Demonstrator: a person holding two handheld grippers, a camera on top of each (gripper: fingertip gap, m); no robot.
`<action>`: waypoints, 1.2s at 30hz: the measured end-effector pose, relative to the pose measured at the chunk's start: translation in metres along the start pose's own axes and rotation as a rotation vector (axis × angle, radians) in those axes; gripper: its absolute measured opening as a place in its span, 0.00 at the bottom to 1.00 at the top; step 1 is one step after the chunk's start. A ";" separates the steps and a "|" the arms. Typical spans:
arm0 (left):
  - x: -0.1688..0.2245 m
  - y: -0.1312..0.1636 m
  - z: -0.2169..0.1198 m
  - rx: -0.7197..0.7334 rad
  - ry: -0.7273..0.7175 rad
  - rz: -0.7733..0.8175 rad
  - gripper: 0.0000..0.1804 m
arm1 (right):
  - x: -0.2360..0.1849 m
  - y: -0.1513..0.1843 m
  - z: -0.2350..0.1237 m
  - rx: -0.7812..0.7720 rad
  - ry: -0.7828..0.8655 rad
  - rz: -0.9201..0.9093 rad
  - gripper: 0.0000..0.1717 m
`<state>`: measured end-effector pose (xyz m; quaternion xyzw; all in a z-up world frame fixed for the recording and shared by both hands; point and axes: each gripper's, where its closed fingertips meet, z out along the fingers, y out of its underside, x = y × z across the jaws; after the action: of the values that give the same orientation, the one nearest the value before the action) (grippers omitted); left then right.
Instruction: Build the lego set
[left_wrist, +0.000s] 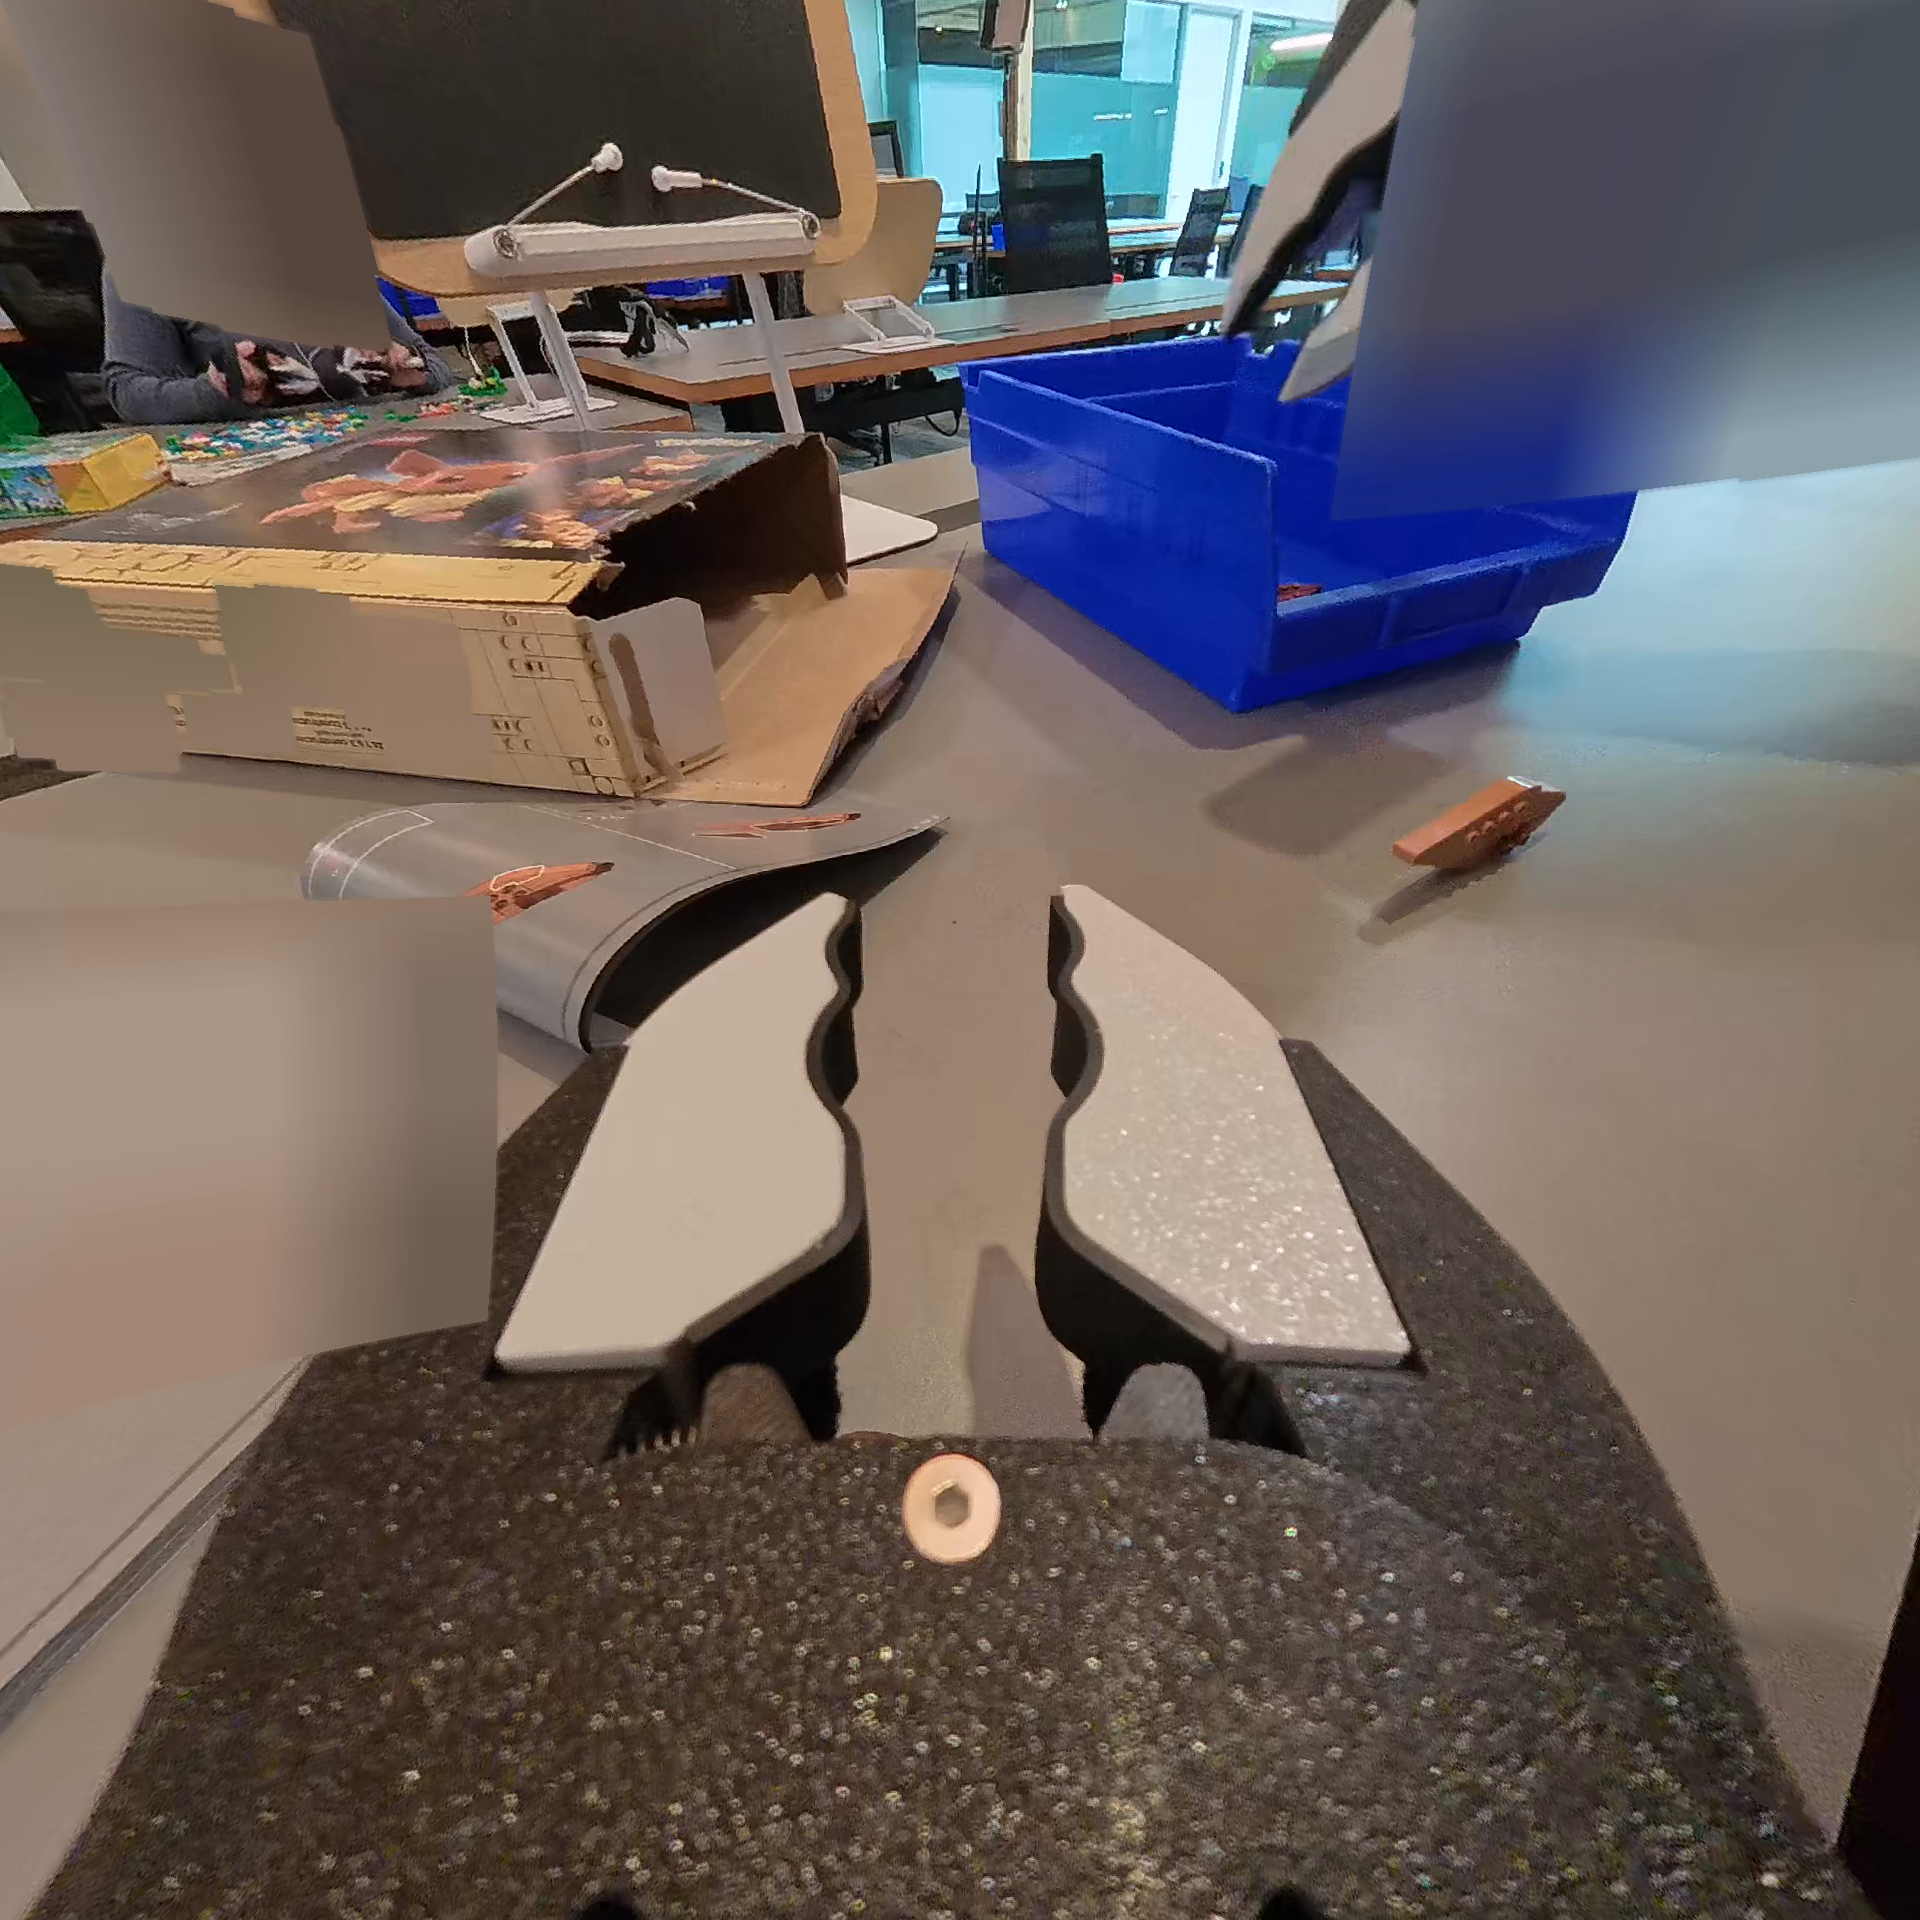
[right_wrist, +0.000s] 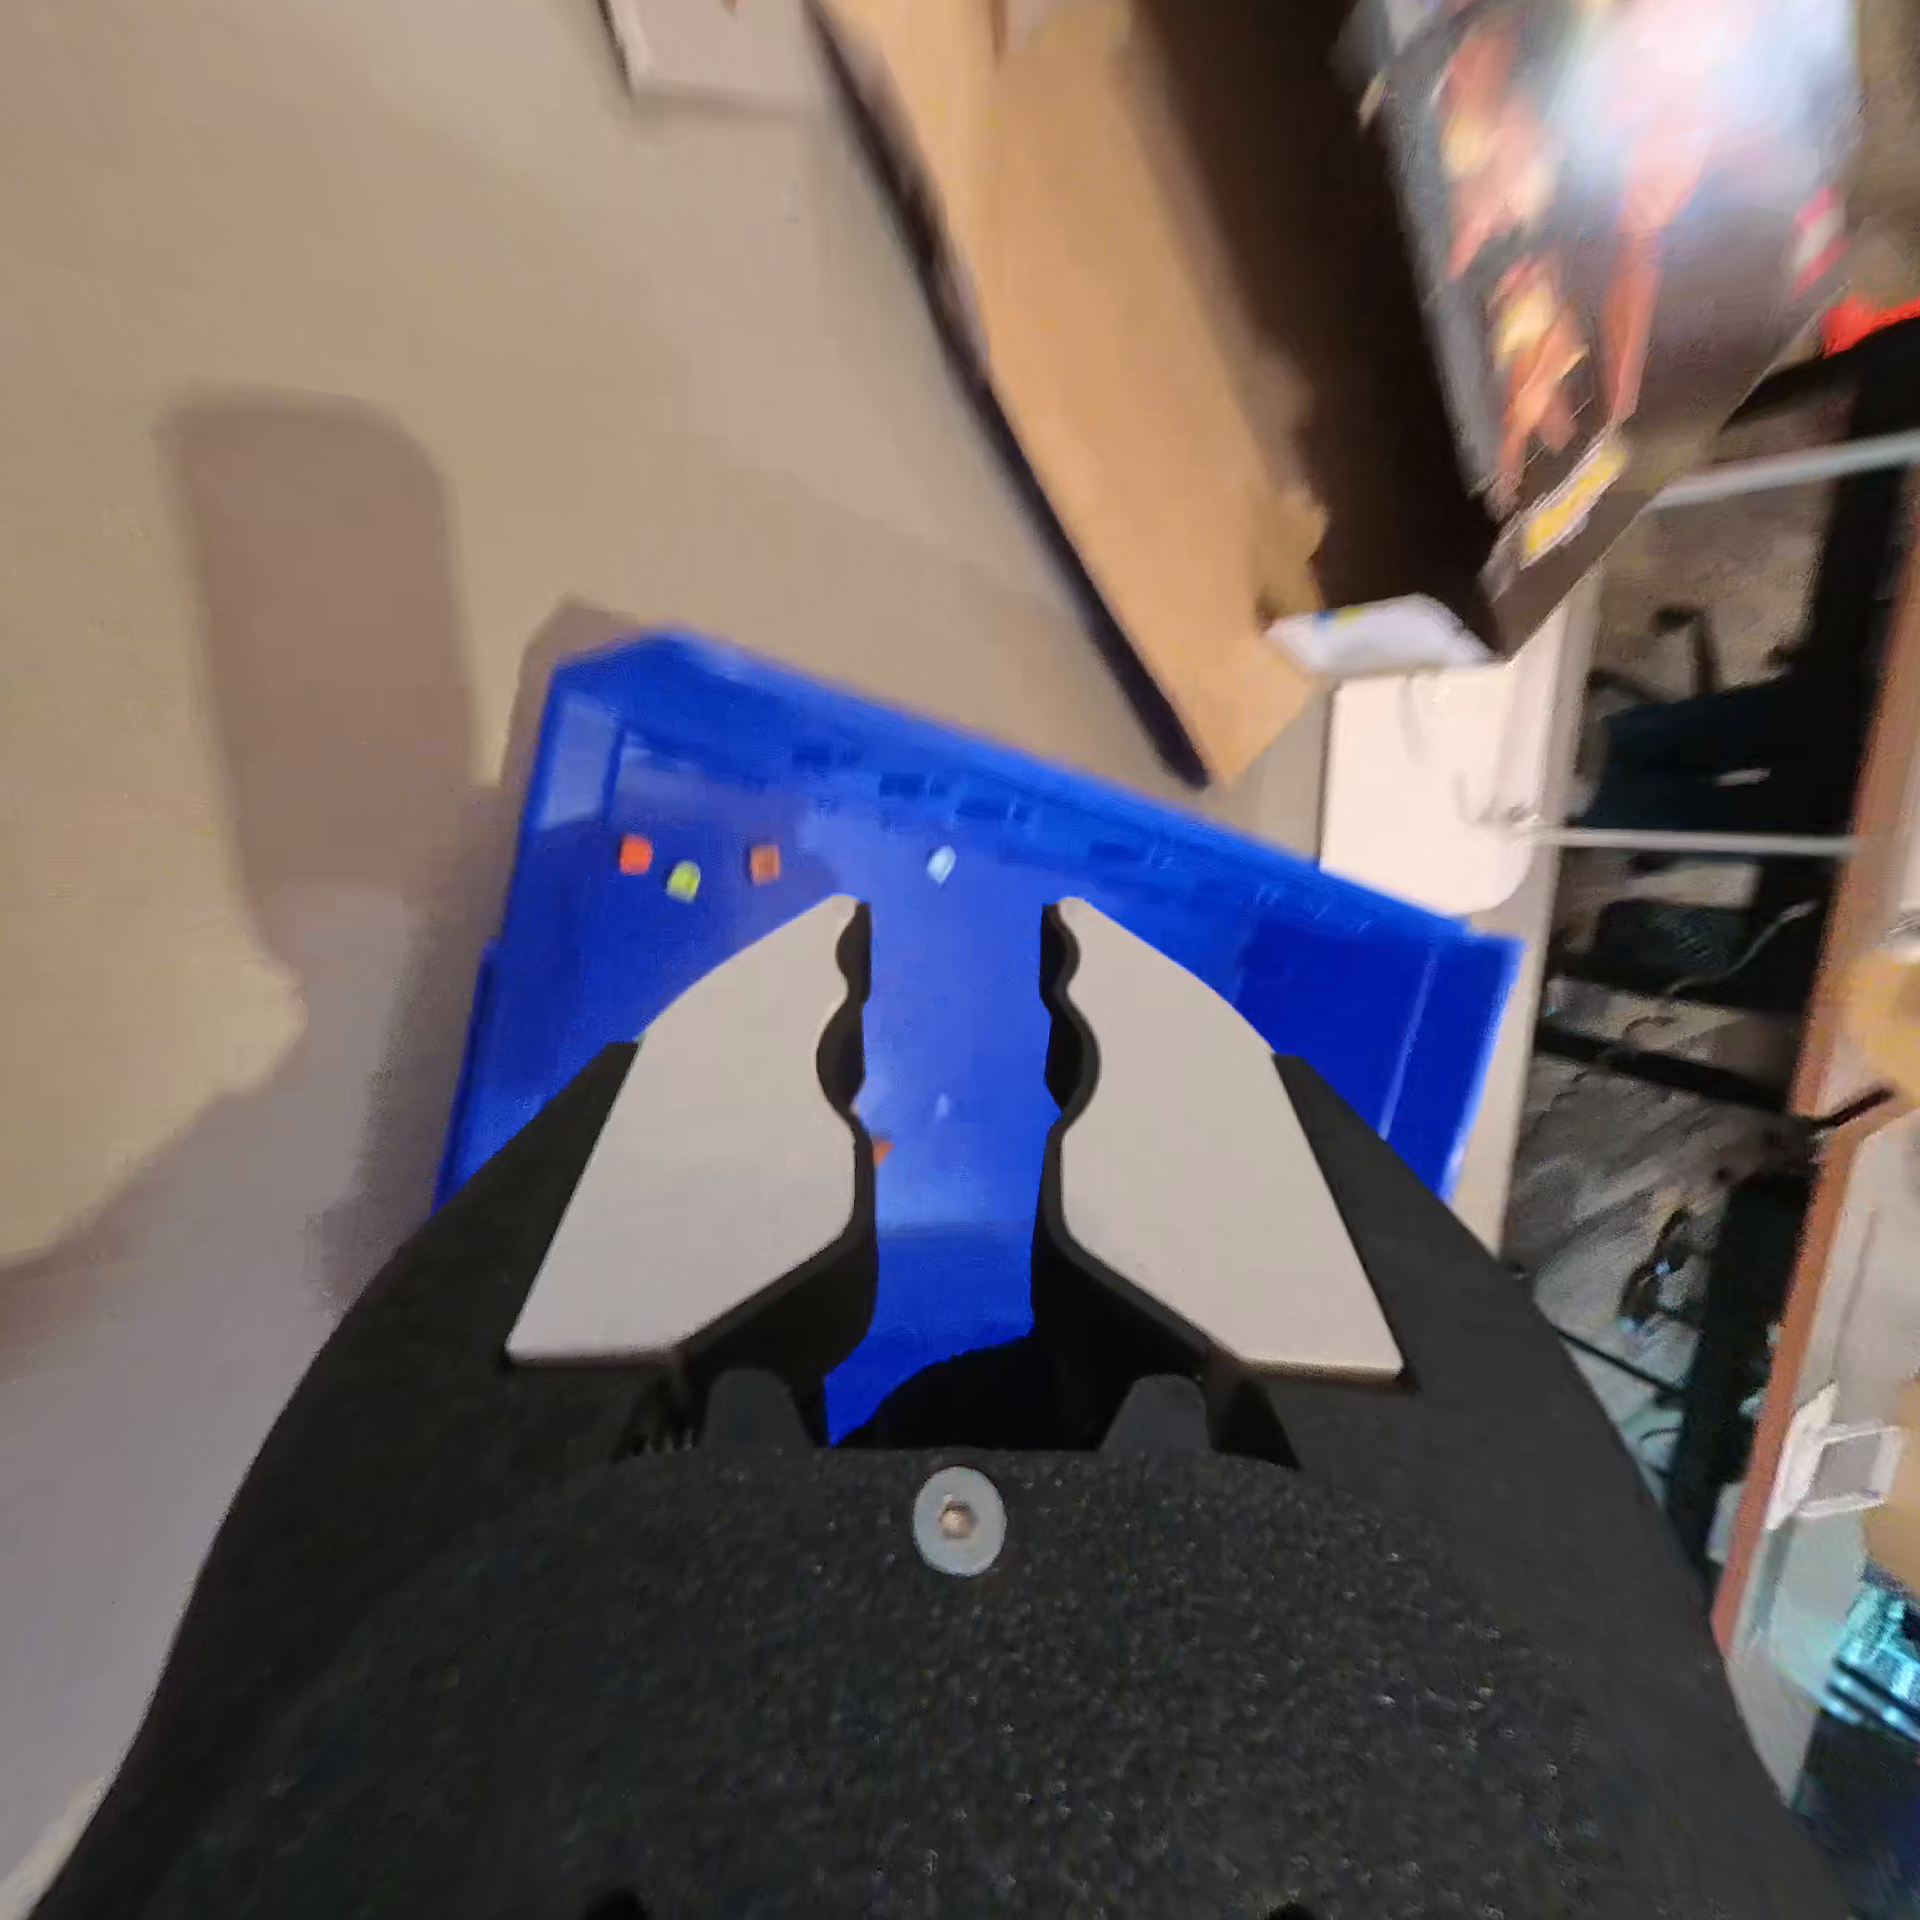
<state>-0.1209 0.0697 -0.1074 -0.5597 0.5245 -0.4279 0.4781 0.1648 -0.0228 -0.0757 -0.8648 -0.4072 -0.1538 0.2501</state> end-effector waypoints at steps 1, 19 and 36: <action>0.001 0.000 0.001 -0.003 0.005 -0.001 0.19 | -0.004 0.014 0.003 -0.028 -0.042 0.008 0.18; 0.007 0.003 0.011 -0.035 0.023 0.000 0.18 | -0.058 0.083 0.064 -0.146 -0.416 -0.361 0.12; 0.008 -0.001 0.008 -0.004 0.021 0.005 0.18 | -0.042 0.075 0.049 -0.113 -0.349 -0.240 0.09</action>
<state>-0.1126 0.0627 -0.1080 -0.5547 0.5318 -0.4315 0.4725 0.2005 -0.0626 -0.1589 -0.8363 -0.5352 -0.0529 0.1067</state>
